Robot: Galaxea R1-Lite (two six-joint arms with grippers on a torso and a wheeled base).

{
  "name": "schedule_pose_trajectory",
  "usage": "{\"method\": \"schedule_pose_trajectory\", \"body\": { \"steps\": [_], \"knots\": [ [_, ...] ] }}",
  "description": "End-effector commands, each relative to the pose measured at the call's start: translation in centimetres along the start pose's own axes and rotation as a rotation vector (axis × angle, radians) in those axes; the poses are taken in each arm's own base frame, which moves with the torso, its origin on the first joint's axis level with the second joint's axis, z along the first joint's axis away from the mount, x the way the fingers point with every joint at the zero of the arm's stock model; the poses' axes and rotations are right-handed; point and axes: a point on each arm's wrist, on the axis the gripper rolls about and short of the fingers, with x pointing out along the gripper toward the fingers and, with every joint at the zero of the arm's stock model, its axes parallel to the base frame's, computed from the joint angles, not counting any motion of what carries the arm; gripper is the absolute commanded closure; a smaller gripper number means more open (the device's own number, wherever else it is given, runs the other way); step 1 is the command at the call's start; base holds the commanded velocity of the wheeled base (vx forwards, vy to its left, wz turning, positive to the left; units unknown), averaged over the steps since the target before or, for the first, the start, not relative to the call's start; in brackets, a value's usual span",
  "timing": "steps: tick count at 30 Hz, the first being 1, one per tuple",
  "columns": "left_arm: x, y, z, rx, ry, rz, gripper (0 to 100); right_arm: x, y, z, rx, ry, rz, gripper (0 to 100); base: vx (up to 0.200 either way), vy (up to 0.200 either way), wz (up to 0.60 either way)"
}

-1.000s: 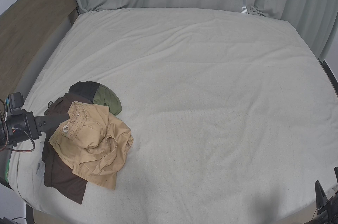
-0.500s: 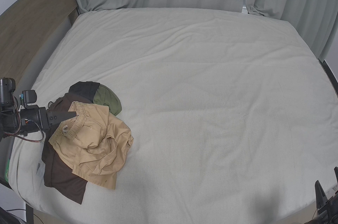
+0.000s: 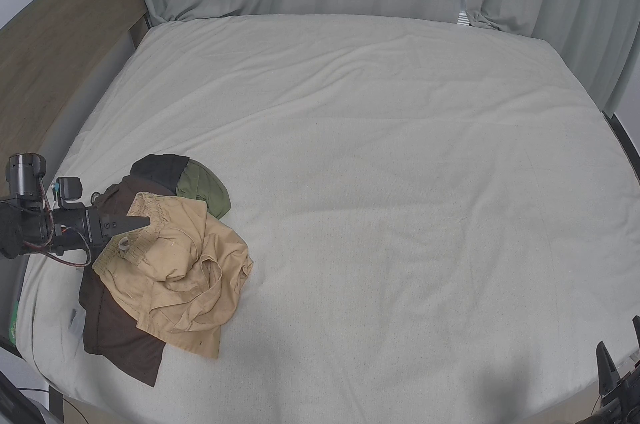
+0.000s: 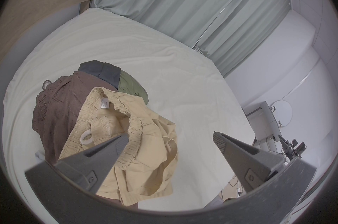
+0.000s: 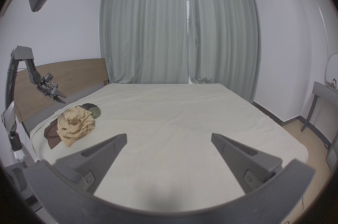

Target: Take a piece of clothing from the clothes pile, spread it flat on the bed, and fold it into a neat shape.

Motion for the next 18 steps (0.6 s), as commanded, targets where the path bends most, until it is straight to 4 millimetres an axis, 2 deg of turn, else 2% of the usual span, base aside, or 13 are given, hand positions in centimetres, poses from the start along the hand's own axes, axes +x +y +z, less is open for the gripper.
{"method": "schedule_pose_trajectory", "body": {
  "steps": [1,18],
  "knots": [
    [1.1,1.3,0.0,-0.019,0.02,0.001,0,0.1,0.0,-0.5,0.0,0.009,0.0,0,0.0,0.0,0.0],
    [2.7,2.8,0.3,-0.032,0.039,-0.003,0,0.1,0.0,-0.5,0.0,0.009,0.001,0,0.0,0.0,0.0]
  ]
}}
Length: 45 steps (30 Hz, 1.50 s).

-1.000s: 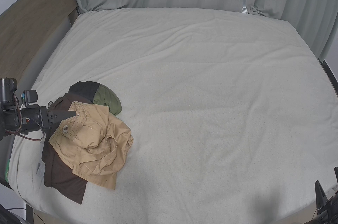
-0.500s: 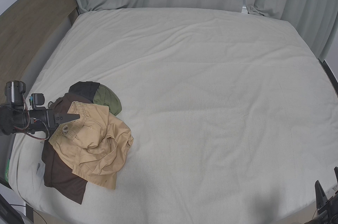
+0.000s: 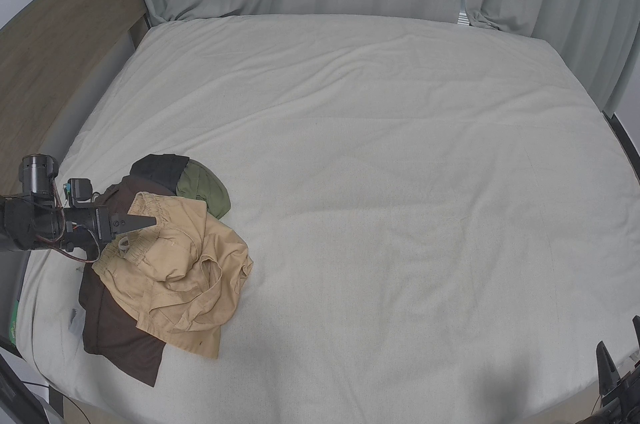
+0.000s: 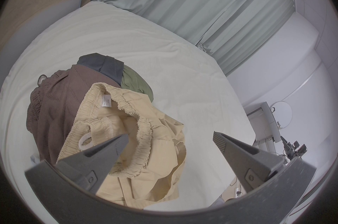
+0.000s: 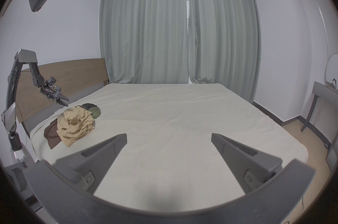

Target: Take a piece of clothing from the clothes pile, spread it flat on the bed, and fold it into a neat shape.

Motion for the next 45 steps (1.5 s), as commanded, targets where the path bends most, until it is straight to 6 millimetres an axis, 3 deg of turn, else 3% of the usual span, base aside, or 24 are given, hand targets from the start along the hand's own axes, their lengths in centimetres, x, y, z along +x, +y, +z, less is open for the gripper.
{"method": "schedule_pose_trajectory", "body": {
  "steps": [1,16,22,30,45],
  "knots": [
    [0.7,0.7,0.1,-0.009,0.009,-0.002,0,0.1,0.0,-0.5,0.0,0.009,0.002,0,0.0,0.0,0.0],
    [2.2,1.8,-0.6,-0.003,0.047,-0.014,0,0.1,0.0,-0.5,0.0,0.009,0.002,0,0.0,0.0,0.0],
    [2.7,1.3,-0.7,0.005,0.059,-0.029,0,0.1,0.0,-0.5,0.0,0.011,0.002,0,0.0,0.0,0.0],
    [3.3,-0.8,-0.7,0.036,0.077,-0.113,0,0.1,0.0,-0.5,0.001,0.009,0.0,0,0.0,0.0,0.0],
    [5.7,-1.0,-1.6,0.032,0.133,-0.145,0,0.1,0.0,-0.5,0.001,0.009,0.0,0,0.0,0.0,0.0]
  ]
}}
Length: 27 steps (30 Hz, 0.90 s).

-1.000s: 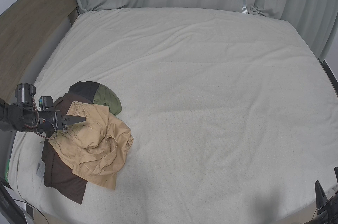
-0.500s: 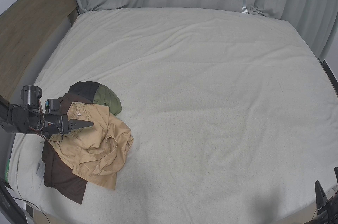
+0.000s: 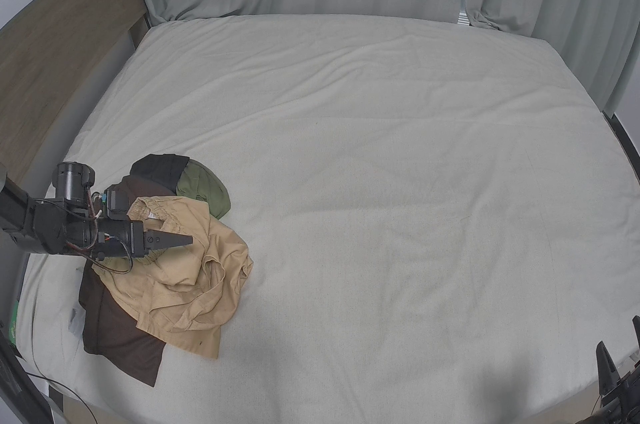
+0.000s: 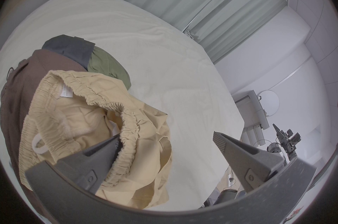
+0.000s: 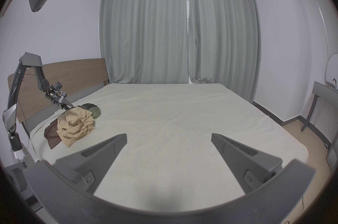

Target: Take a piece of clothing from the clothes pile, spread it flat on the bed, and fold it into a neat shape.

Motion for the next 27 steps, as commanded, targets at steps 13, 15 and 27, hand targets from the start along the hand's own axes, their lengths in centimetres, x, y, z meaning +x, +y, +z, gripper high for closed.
{"method": "schedule_pose_trajectory", "body": {
  "steps": [13,15,27],
  "knots": [
    [2.2,0.6,-0.6,0.015,0.023,-0.007,0,0.1,0.0,-0.5,0.0,0.009,0.001,0,0.0,0.0,0.0],
    [2.5,0.5,-0.6,0.023,0.023,-0.008,0,0.1,0.0,-0.5,0.0,0.009,0.001,0,0.0,0.0,0.0],
    [3.0,0.8,-0.6,0.033,0.017,-0.002,100,0.1,0.0,-0.5,0.0,0.009,0.001,0,0.0,0.0,0.0]
  ]
}}
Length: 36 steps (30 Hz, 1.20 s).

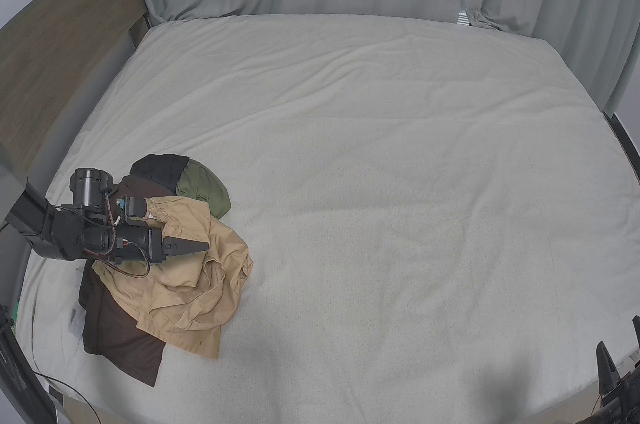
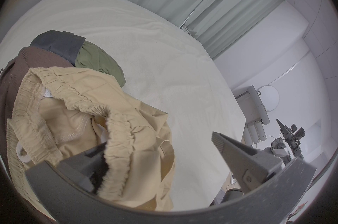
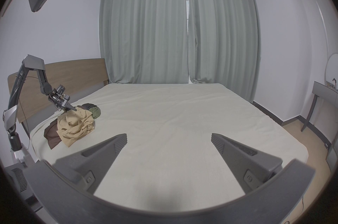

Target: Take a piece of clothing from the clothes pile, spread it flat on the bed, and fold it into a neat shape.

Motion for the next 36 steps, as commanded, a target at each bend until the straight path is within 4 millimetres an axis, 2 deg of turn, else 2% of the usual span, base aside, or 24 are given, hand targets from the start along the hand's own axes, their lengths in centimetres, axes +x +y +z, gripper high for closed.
{"method": "schedule_pose_trajectory", "body": {
  "steps": [1,6,15,16,26,36],
  "knots": [
    [0.2,0.3,-0.1,0.003,-0.003,0.008,100,0.1,0.0,-0.5,0.0,0.009,0.001,0,0.0,0.0,0.0],
    [0.6,0.7,-0.3,0.0,-0.004,0.011,100,0.1,0.0,-0.5,0.0,0.009,0.001,0,0.0,0.0,0.0],
    [-0.4,0.1,0.1,0.014,-0.021,0.005,100,0.1,0.0,-0.5,0.0,0.009,0.001,0,0.0,0.0,0.0],
    [-1.3,-0.7,0.6,0.022,-0.039,0.007,100,0.1,0.0,-0.5,0.0,0.009,0.001,0,0.0,0.0,0.0],
    [-4.8,-4.4,1.8,-0.041,-0.109,0.008,100,0.1,0.0,-0.5,-0.002,0.009,0.001,0,0.0,0.0,0.0],
    [-7.0,-6.3,0.4,-0.119,-0.135,0.015,100,0.1,0.0,-0.5,-0.002,0.01,0.001,0,0.0,0.0,0.0]
  ]
}}
